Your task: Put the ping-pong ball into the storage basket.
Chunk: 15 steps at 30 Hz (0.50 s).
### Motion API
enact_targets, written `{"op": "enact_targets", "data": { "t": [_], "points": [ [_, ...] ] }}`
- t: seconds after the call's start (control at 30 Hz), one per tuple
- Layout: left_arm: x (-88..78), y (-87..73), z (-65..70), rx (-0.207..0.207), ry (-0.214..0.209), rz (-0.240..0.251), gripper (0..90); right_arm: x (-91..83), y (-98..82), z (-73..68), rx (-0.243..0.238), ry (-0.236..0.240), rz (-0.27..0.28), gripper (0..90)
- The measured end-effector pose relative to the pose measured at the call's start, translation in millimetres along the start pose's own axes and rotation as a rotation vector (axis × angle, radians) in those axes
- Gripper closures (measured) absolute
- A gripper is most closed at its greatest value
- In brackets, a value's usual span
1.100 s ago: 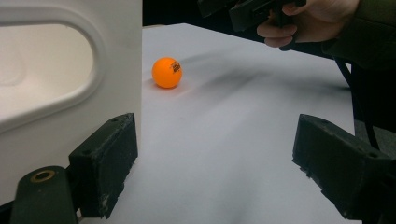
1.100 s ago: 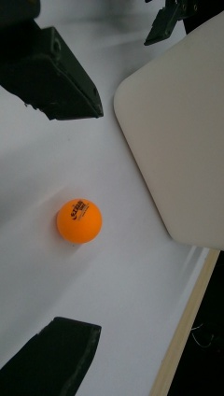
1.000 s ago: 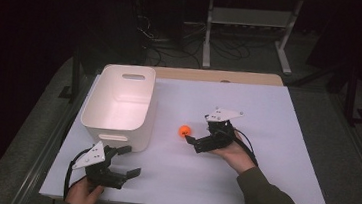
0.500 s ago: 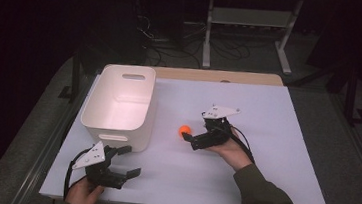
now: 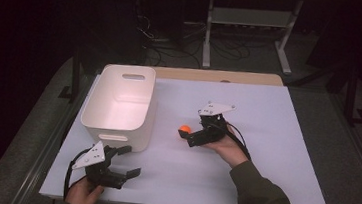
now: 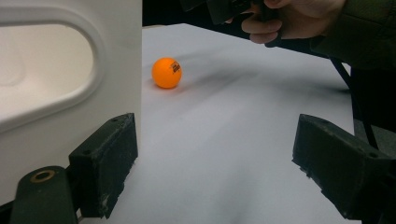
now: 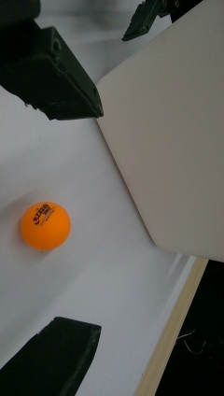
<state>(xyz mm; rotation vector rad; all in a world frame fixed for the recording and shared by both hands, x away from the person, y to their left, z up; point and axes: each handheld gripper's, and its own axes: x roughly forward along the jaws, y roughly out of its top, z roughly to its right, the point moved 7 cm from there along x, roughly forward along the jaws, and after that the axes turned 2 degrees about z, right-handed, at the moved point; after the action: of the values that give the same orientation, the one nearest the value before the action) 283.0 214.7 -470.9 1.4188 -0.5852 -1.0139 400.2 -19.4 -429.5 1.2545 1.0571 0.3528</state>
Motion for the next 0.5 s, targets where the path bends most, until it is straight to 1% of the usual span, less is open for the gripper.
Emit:
{"op": "enact_targets", "data": {
  "t": [0.5],
  "points": [
    [0.0,0.0,-0.2,-0.004,0.001,0.000,13.9,11.9,5.5,3.0,0.000,0.002,0.005,0.0]
  ]
}}
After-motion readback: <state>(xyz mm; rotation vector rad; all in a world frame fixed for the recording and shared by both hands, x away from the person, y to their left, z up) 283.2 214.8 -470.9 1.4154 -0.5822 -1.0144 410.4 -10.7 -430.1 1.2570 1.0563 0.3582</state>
